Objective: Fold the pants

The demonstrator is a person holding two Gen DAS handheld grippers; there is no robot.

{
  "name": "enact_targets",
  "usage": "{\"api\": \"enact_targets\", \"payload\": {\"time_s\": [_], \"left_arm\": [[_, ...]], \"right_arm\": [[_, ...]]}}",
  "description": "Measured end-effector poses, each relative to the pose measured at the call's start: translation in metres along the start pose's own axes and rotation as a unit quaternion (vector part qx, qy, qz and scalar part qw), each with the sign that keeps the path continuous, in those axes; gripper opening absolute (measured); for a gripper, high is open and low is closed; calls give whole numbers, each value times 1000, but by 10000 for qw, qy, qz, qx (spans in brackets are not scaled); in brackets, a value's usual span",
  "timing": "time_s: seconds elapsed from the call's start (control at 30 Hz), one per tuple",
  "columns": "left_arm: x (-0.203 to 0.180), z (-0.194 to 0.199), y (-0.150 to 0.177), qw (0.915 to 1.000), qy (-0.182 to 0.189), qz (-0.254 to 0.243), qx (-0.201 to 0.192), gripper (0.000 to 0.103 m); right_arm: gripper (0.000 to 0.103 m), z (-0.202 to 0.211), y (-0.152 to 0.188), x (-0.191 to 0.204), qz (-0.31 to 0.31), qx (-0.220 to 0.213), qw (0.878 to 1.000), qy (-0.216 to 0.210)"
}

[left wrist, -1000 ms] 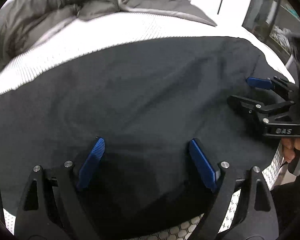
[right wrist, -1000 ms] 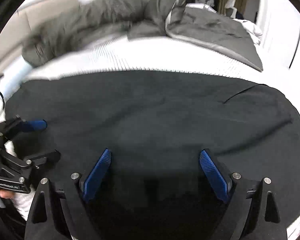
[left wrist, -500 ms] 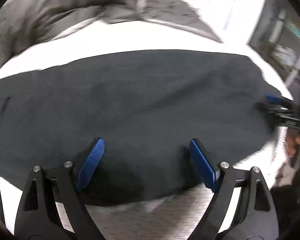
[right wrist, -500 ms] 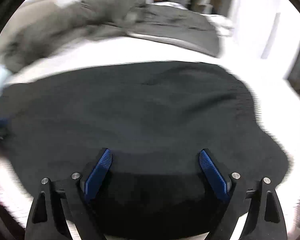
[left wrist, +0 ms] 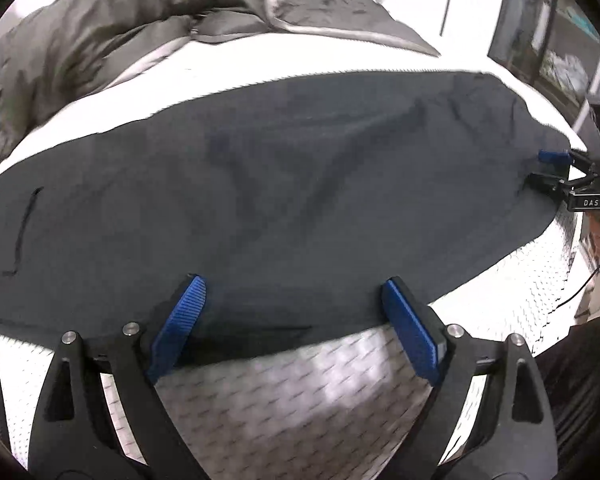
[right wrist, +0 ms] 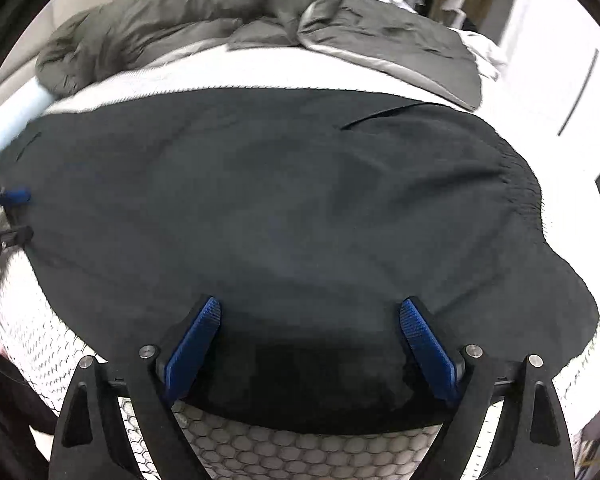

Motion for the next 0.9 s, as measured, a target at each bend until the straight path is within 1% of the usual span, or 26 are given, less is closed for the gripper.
{"api": "enact_targets", "payload": {"time_s": [0.1, 0.13, 0.23, 0.27, 0.33, 0.37, 0.4, 0.43, 0.47, 0.57, 0.67, 0.7, 0.73, 0.8, 0.83, 0.9], "left_arm": [[25, 19, -10, 9981, -227, 411, -391, 89], [30, 18, -14, 9973, -238, 559, -420, 89], [33, 8, -14, 9970, -302, 664, -246, 89], [34, -4, -16, 9973, -300, 662, -131, 89], [33, -18, -12, 9978, -420, 497, 96, 89], [32, -20, -11, 9980, -483, 399, 124, 89], [31, -20, -10, 9981, -496, 349, 111, 89], [30, -18, -7, 9980, -530, 320, 103, 89], [30, -17, -5, 9980, -553, 301, 105, 89], [41, -16, -3, 9974, -634, 311, 111, 89], [48, -11, -4, 9963, -710, 471, 75, 89], [49, -9, -6, 9956, -751, 553, 31, 89], [48, -6, -11, 9948, -752, 682, -63, 88], [35, 0, -27, 9937, -415, 967, -398, 88], [26, 0, -33, 9936, -270, 993, -468, 89], [2, -7, -43, 9950, 10, 871, -485, 89]], "right_arm": [[92, 2, -16, 2, -219, -250, 9994, -76], [92, 4, -22, 10, -347, -356, 9986, -182], [92, 1, -39, 42, -579, -546, 9949, -612], [92, -3, -43, 56, -562, -560, 9938, -775], [92, -9, -43, 81, -431, -430, 9934, -975], [92, -15, -40, 92, -256, -282, 9947, -956], [92, -18, -35, 98, -78, -175, 9964, -820], [92, -20, -30, 101, 119, -118, 9976, -676], [92, -19, -27, 102, 226, -108, 9977, -630], [94, -16, -23, 79, 228, 1, 9986, -477], [95, -13, -14, 47, 184, 67, 9998, 88], [95, -12, -13, 35, 69, 46, 9998, 198], [95, -12, -14, 31, -11, 28, 9998, 202], [95, -7, -19, 28, -150, -90, 9997, 175], [95, -8, -22, 31, -164, -140, 9996, 153], [95, -7, -27, 46, -120, -235, 9996, -85]]}}
Point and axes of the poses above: each gripper's, at about its wrist camera, not at the fingertips, and z roughly against the way its jaws point, x to its left, y to its underside, the point moved 8 cm from there along -z, roughly the way its jaws point, and after that the axes turned 12 degrees about -x, right-handed, at the moved point
